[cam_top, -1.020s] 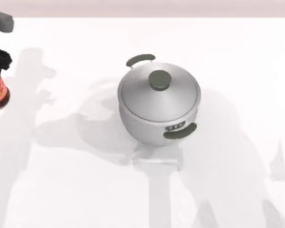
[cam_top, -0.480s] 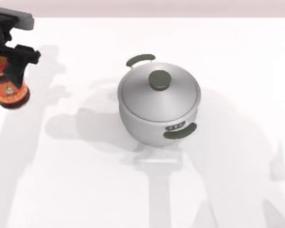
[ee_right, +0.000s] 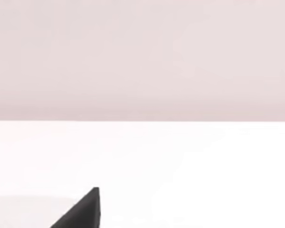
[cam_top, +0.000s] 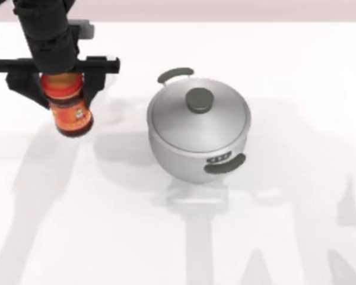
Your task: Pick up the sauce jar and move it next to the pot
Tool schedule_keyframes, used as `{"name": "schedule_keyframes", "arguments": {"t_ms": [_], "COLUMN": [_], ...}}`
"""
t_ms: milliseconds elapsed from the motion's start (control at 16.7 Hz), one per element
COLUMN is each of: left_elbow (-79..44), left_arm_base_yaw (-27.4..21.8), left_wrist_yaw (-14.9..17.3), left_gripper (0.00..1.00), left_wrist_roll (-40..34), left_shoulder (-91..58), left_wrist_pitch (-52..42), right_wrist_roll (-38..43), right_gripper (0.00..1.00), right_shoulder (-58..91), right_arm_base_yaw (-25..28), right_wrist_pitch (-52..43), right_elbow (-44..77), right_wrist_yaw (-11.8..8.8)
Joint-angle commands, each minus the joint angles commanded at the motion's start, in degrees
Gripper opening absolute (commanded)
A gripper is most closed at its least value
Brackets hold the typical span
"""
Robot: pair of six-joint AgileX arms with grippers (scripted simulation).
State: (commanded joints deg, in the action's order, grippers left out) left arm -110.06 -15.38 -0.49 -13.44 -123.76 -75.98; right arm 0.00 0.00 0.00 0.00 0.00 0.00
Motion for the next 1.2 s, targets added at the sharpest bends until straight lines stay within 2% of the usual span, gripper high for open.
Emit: {"name": "schedule_keyframes", "arguments": {"t_ms": [180, 480, 840, 1080, 1200], "left_elbow": [-0.4, 0.0, 7.8, 8.5, 8.5], "left_arm_base_yaw": [-1.5, -1.2, -1.3, -1.4, -1.4], "left_wrist_yaw": [0.0, 0.0, -0.1, 0.0, 0.0], "left_gripper": [0.0, 0.0, 0.0, 0.0, 0.15], "left_wrist_roll": [-3.0, -2.8, -2.8, -2.8, -2.8], "left_shoulder": [-1.0, -0.7, -2.2, -2.5, -2.5], "left_wrist_pitch": [0.5, 0.6, 10.2, 11.0, 11.0], "right_wrist_roll": [0.0, 0.0, 0.0, 0.0, 0.0], "right_gripper": [1.0, 1.0, 1.0, 1.0, 1.0], "right_shoulder": [0.0, 0.0, 0.0, 0.0, 0.0], "right_arm_base_yaw": [0.0, 0.0, 0.0, 0.0, 0.0], "right_wrist_pitch": [0.0, 0.0, 0.0, 0.0, 0.0], "right_elbow": [0.0, 0.0, 0.0, 0.0, 0.0], "right_wrist_yaw": [0.0, 0.0, 0.0, 0.0, 0.0]}}
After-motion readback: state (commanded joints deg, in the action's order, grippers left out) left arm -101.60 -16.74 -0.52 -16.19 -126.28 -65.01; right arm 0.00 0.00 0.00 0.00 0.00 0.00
